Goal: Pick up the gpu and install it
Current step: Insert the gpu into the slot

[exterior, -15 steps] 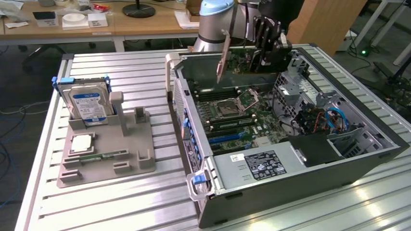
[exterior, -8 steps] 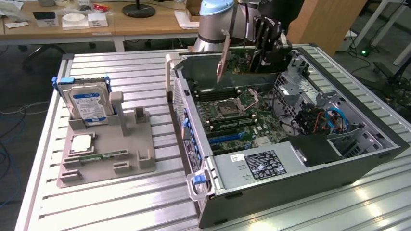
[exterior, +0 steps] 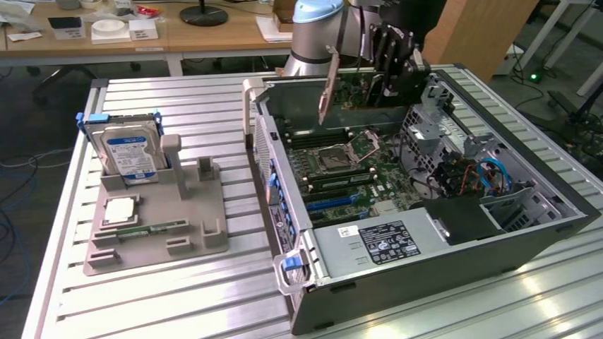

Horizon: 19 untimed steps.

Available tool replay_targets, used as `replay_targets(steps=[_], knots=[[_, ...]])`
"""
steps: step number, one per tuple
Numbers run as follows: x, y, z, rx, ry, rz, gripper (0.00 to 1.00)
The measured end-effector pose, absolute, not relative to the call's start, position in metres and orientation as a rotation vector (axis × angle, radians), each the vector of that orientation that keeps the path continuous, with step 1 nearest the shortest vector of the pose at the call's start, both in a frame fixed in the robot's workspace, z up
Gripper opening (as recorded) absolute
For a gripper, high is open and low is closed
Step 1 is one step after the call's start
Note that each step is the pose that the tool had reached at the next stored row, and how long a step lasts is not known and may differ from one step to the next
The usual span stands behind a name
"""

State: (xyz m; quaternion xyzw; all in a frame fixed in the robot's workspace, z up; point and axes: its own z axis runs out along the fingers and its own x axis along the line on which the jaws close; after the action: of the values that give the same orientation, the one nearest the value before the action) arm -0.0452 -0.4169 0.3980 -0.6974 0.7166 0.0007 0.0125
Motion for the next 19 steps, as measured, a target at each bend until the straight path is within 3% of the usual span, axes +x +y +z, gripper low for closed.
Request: replay_targets(steps=[19], knots=[[-0.045, -0.427, 0.392, -2.227, 2.179, 0.003, 0.28]])
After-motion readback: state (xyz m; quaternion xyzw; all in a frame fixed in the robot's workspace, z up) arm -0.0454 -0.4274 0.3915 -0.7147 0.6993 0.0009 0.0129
